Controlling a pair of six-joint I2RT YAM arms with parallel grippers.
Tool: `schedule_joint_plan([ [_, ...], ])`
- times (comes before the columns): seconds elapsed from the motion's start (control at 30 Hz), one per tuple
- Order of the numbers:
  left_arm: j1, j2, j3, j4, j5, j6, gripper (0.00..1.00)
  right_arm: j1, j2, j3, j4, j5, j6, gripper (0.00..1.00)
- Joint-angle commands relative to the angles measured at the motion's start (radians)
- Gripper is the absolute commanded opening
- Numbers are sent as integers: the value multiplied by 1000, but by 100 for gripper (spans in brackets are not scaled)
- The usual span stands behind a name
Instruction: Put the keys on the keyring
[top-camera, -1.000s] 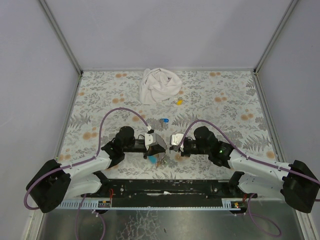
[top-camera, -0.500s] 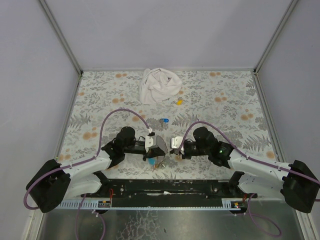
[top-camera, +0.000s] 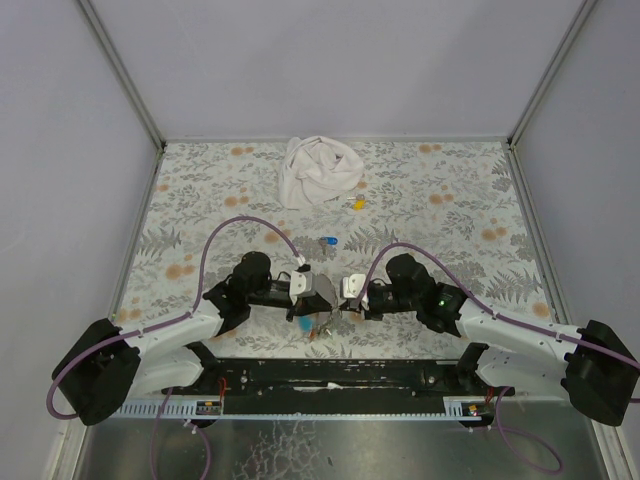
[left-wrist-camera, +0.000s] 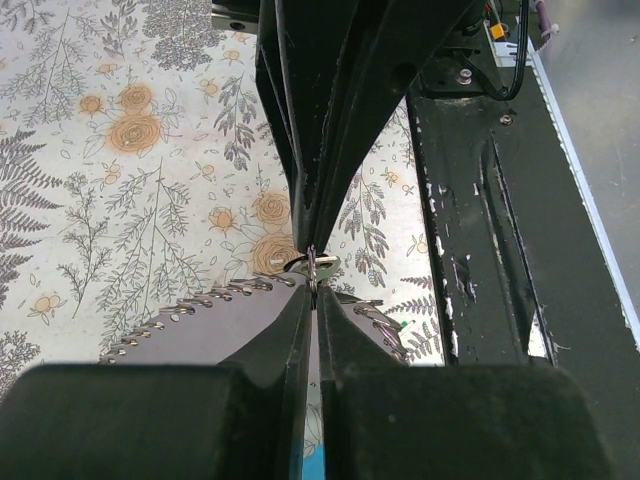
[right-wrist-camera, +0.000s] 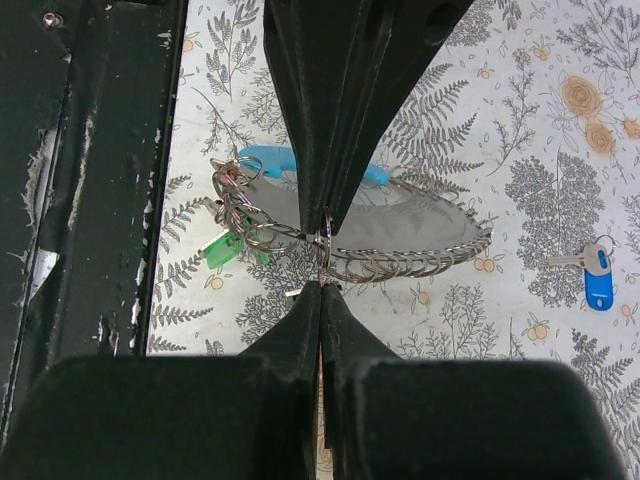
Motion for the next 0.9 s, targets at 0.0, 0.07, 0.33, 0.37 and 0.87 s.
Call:
schedule_joint_plan([
  [0.0, -10, -11, 22, 73, -33, -11, 0, 8, -20, 37, 90, 4, 45, 0],
  [0.07, -9, -16, 19, 76, -49, -12, 0, 7, -23, 38, 96, 16, 61, 0],
  [0.33, -14, -10, 16, 90, -90, -26, 0, 8, -39, 27, 136, 11, 97, 0],
  [0.37, -14, -11, 15, 91, -91, -27, 0, 8, -39, 27, 138, 9, 97, 0],
  [0.87, -23, 7, 24, 122, -169, -90, 0, 7, -39, 3, 217, 4, 133, 0],
])
